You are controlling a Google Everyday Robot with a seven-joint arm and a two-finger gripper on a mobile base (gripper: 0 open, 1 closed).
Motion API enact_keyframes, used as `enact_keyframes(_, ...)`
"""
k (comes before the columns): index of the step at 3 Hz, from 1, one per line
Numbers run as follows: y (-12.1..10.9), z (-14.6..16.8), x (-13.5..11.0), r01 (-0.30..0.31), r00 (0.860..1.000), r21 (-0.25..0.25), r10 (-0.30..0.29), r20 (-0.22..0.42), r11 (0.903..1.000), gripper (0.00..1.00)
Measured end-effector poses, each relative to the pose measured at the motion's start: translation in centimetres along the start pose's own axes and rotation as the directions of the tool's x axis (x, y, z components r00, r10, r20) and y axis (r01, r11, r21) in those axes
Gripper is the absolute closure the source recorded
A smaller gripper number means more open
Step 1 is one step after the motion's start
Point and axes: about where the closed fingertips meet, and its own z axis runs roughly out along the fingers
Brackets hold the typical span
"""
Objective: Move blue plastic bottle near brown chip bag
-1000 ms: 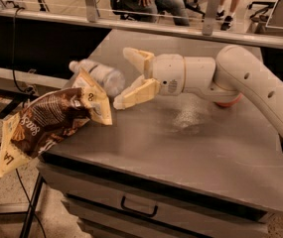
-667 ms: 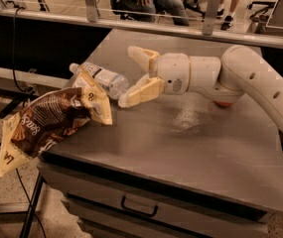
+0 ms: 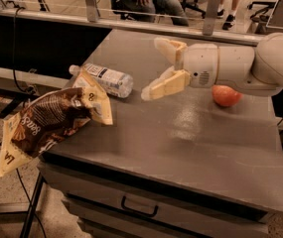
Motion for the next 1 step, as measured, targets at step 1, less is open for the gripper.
enact_keyframes(1,0.00,0.01,0.00,0.000,1.000,0.000,0.000,0.000,1.0000,0.00)
